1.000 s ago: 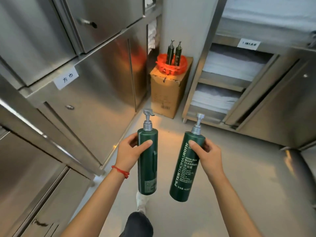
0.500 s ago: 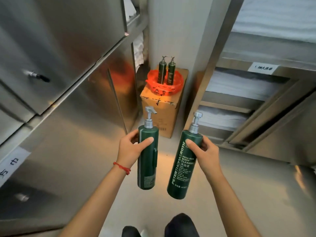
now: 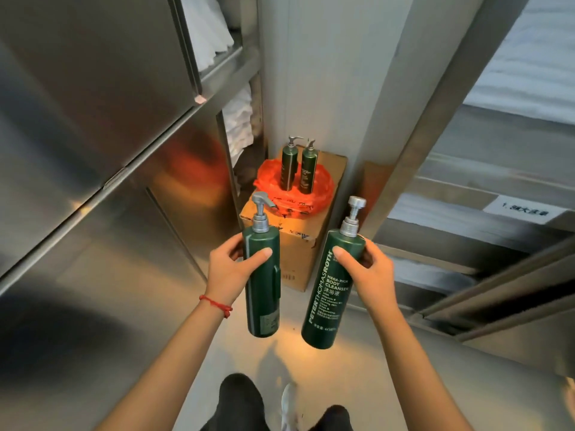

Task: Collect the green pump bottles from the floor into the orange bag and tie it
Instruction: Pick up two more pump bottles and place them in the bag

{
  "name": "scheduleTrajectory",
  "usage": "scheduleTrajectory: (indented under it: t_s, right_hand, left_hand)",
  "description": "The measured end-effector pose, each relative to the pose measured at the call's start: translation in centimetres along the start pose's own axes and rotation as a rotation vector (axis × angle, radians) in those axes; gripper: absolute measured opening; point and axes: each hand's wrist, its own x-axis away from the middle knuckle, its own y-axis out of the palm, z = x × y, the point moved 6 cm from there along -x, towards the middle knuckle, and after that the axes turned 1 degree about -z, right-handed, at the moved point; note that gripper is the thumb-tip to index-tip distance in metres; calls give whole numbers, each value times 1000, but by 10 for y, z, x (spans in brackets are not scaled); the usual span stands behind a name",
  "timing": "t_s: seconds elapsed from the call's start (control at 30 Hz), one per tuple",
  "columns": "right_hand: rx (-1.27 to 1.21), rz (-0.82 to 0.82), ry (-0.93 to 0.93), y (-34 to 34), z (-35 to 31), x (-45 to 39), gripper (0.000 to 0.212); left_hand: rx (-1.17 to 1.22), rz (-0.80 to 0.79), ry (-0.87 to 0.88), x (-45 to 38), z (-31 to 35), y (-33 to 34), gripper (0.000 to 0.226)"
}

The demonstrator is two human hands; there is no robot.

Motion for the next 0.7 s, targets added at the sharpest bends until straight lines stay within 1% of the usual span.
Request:
scheduleTrajectory:
  t_s: [0.1, 0.2, 0.33, 0.47, 0.57, 0.7]
  right_hand:
    - [7, -10, 0, 6, 0, -44, 31]
    - [30, 12, -13, 14, 4, -86, 36]
    - [68, 45, -9, 31, 8, -149, 35]
    - [99, 104, -18, 47, 12, -212, 42]
    - [115, 142, 20, 58, 18, -254, 48]
    - [141, 215, 47, 66, 29, -302, 51]
  left_hand:
    - [8, 44, 22, -44, 1, 9, 37]
    - [-11, 46, 34, -92, -5, 18, 38]
    - [-49, 47, 8, -165, -22, 26, 48]
    - [-17, 2, -21, -241, -37, 35, 47]
    - [-43, 10, -43, -292, -48, 40, 48]
    - [-60, 2, -69, -348, -58, 52, 63]
